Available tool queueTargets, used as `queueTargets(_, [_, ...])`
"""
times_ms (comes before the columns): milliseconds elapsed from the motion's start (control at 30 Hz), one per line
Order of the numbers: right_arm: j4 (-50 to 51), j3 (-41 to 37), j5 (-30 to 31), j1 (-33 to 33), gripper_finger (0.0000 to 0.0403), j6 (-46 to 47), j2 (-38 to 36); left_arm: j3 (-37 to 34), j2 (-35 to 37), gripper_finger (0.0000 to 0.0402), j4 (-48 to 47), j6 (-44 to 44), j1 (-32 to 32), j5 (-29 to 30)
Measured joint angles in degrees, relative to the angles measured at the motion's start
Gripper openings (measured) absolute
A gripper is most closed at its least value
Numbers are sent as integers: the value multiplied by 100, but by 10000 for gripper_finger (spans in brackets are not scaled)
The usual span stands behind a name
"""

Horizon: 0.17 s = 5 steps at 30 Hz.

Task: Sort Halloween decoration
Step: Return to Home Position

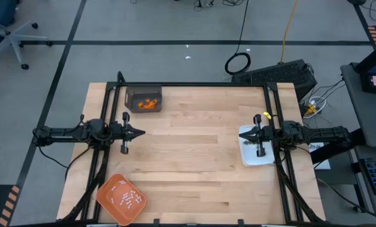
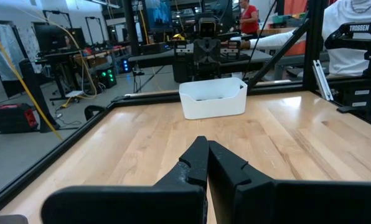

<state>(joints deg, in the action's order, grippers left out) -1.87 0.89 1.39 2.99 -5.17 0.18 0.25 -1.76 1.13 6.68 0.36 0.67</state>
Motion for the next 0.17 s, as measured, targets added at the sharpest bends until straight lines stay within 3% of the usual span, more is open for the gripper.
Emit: queueTargets(167, [-1,0,1,1,0,0,-1,2,2,11,0,0,0,-2])
